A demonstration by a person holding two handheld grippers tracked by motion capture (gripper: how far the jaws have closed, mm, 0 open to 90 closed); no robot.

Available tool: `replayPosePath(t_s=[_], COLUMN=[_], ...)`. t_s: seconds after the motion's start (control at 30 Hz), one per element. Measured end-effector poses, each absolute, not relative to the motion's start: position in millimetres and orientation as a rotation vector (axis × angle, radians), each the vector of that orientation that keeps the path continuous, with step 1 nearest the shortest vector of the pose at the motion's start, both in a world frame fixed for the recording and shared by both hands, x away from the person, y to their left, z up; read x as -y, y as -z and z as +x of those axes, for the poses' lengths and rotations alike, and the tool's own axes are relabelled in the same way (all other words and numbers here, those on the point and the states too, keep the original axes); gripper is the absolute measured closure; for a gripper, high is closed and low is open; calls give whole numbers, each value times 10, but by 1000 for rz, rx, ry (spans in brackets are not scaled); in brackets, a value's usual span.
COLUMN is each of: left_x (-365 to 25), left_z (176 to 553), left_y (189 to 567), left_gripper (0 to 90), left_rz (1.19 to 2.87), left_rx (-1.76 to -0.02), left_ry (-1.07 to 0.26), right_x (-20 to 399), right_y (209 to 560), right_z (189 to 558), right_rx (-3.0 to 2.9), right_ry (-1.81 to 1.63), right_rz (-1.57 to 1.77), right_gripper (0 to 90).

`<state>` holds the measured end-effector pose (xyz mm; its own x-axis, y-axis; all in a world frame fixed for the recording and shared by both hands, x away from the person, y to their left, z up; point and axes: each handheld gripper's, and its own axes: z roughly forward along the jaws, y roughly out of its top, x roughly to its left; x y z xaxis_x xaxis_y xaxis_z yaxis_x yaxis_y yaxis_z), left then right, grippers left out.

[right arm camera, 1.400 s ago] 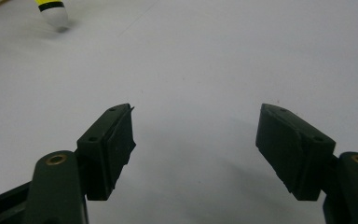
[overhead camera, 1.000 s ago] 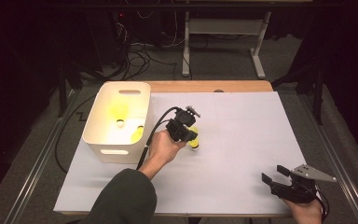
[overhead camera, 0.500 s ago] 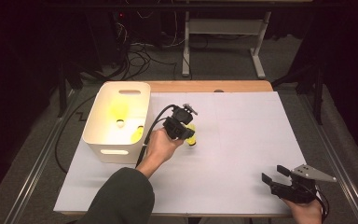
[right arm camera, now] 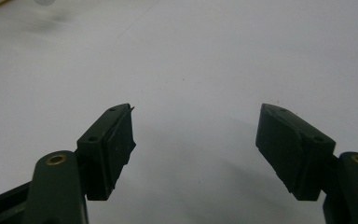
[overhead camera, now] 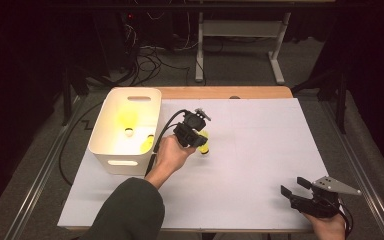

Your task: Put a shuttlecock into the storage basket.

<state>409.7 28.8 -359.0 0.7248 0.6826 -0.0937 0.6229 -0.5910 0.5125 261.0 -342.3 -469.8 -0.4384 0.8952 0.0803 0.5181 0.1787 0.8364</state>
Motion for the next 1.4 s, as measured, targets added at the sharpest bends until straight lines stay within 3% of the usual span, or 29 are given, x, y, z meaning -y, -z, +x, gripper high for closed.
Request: replayPosePath(t_s=[1.4], left_x=[-552], left_z=[4199], left_y=[3333], left_gripper=[898], left_rz=[2342], left_rx=[-1057], left_ry=[-185], right_x=[3424], right_y=[4698], right_z=[2610], right_rx=[-2030], right_ry=[-1170], right_rz=[1329], right_gripper=[282])
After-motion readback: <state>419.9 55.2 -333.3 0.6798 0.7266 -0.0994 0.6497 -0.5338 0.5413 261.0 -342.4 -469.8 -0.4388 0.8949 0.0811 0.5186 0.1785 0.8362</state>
